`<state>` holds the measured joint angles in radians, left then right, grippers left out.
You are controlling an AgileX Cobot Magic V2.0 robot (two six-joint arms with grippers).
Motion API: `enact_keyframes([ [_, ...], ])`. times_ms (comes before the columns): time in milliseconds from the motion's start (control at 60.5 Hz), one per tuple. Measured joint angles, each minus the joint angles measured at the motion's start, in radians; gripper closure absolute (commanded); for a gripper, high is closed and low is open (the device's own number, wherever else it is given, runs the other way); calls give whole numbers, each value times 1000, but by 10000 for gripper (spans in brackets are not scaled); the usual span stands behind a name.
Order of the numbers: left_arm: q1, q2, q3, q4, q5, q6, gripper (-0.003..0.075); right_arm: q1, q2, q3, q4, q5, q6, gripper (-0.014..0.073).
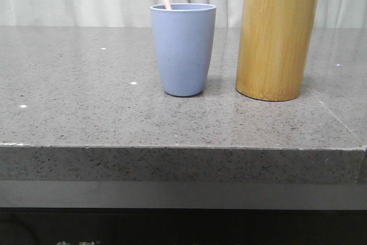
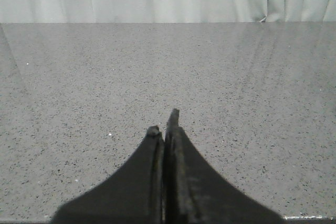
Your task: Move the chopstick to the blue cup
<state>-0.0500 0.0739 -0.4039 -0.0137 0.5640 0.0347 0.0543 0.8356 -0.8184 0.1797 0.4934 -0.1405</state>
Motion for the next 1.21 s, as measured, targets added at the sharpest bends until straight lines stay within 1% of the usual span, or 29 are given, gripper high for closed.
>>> enact_keyframes([
  [116,0,0,0,0,0,0,739,0,-173,217,52,-93,0,681],
  [248,0,0,0,0,0,0,739,0,-382,370,65,-153,0,681],
  [364,0,0,0,0,0,0,739,0,-539,455,67,-173,0,681],
  [513,0,0,0,0,0,0,739,0,-685,501,69,-177,0,681],
  [645,0,0,0,0,0,0,739,0,-729,505,69,-183,0,681],
  [1207,0,0,0,0,0,0,739,0,-730,505,69,-186,0,681],
])
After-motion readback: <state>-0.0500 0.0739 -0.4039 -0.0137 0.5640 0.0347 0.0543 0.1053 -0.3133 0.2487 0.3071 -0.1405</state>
